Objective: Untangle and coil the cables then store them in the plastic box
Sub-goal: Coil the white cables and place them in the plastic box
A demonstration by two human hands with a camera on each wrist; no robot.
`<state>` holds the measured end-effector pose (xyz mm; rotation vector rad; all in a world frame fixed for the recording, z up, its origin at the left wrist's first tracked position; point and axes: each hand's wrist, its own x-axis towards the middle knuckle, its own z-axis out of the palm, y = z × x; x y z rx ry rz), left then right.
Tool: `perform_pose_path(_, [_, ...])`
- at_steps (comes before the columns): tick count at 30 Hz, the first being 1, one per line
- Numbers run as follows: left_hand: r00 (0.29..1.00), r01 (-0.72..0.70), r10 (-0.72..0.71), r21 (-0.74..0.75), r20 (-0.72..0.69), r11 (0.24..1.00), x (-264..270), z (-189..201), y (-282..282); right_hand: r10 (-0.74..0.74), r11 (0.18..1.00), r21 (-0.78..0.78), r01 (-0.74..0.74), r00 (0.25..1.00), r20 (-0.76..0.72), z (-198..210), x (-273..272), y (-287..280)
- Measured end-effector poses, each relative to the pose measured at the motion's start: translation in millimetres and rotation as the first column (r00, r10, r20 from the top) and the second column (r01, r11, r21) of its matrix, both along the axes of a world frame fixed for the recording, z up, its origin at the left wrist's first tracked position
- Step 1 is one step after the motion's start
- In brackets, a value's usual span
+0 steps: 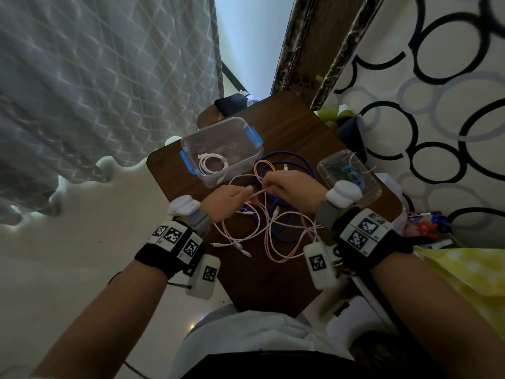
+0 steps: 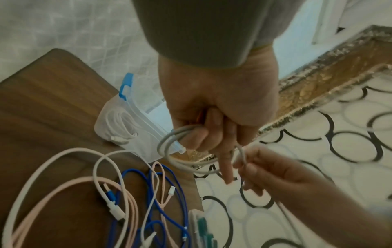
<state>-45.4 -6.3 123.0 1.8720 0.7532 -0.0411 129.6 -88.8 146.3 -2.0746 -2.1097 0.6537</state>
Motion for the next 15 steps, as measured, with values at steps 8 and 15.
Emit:
perform_pose_path(8, [0.903, -0.065, 0.332, -0.678, 0.272, 0.732, -12, -1, 9, 0.143, 0.988, 0.045, -0.149, 0.982, 0.124, -15, 5, 2])
perform_pose_path(15, [0.726, -0.042, 0.631, -0.899, 0.273, 0.437, -8, 0, 0, -0.051, 0.961, 0.274, -0.051, 0.934, 0.354, -18, -16, 2])
